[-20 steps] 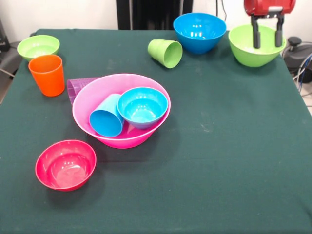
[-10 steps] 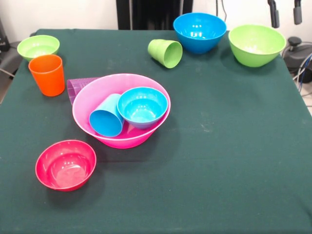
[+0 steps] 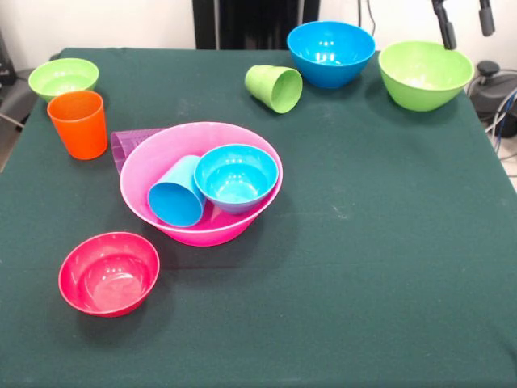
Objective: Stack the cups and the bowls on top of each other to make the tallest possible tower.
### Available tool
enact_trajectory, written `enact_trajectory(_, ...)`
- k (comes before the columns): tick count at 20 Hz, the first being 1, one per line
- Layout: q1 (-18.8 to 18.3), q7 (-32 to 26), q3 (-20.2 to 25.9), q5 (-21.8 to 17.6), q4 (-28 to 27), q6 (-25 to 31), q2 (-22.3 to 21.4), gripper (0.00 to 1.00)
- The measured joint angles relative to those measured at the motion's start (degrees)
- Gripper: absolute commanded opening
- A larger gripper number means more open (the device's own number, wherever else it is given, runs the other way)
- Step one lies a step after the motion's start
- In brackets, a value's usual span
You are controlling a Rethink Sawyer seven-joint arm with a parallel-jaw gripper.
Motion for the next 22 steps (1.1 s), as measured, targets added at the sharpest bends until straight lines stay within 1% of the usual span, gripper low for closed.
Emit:
enact_trajectory(4,-0.64,0.00,2.07,2.84,3.09,2.21,-1.15,1.00)
enact_trajectory(8,2.46,0.00,2.49,5.52,6.31,4.35,-4.27,1.00)
enact_trajectory(11,4.89,0.00,2.43,6.40,7.34,5.42,-6.00,1.00)
enact_trajectory(13,8.61,0.00,1.52,6.95,7.80,6.59,-7.85,1.00)
enact_trajectory(14,9.60,0.00,1.10,6.98,7.80,6.80,-8.21,1.00)
enact_trajectory(16,13.30,0.00,-1.03,6.93,7.62,7.52,-9.14,1.00)
enact_trajectory(17,14.46,0.00,-1.80,6.97,7.51,7.80,-9.33,1.00)
enact_trajectory(18,18.30,0.00,-4.74,6.91,6.93,8.81,-9.64,1.00)
enact_trajectory(19,19.39,0.00,-5.68,6.87,6.71,9.09,-9.61,1.00)
enact_trajectory(22,24.01,0.00,-10.52,6.61,5.14,9.60,-8.65,1.00)
